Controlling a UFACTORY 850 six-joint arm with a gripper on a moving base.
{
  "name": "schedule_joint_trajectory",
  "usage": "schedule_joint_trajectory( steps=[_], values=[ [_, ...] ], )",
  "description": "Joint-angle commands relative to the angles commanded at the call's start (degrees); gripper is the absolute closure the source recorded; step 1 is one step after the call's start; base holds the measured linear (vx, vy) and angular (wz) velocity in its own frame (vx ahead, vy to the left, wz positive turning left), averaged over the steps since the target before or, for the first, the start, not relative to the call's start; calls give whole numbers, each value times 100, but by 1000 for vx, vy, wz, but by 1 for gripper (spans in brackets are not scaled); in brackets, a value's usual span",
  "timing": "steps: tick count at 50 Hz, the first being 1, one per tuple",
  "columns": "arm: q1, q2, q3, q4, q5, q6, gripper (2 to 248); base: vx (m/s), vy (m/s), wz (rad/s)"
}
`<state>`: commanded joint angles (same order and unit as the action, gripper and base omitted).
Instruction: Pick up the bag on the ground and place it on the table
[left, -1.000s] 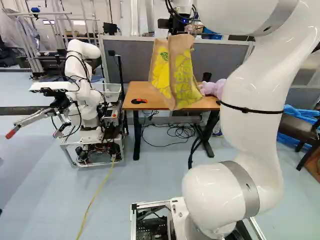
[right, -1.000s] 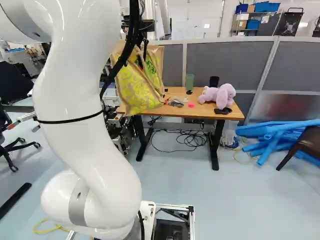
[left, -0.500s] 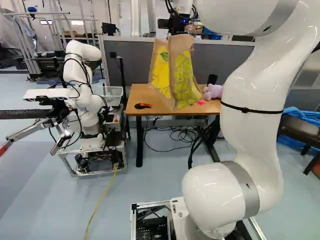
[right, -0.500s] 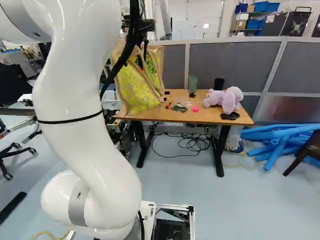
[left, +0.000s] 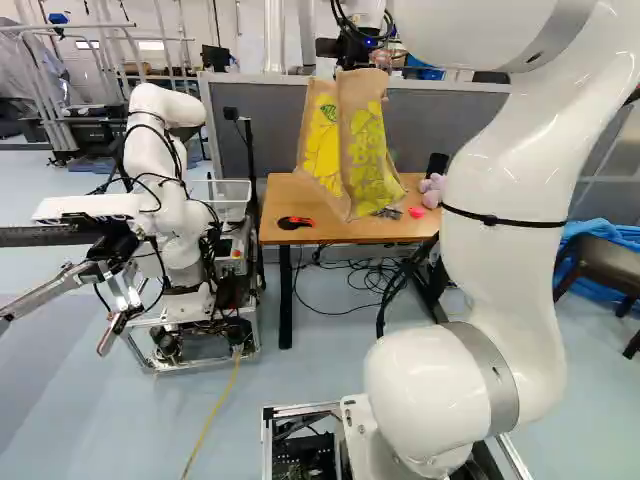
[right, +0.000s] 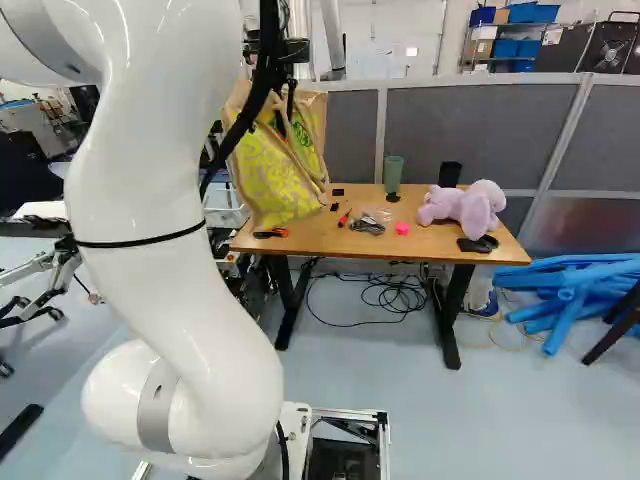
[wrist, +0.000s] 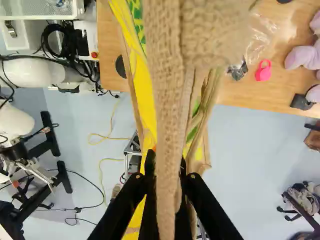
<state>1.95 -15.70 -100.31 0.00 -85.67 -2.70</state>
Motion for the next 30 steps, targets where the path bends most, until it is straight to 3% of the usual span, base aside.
schedule_joint_trajectory(
  steps=[30],
  values=[
    [0,0,0,0,0,0,224,167,72,-19]
  ],
)
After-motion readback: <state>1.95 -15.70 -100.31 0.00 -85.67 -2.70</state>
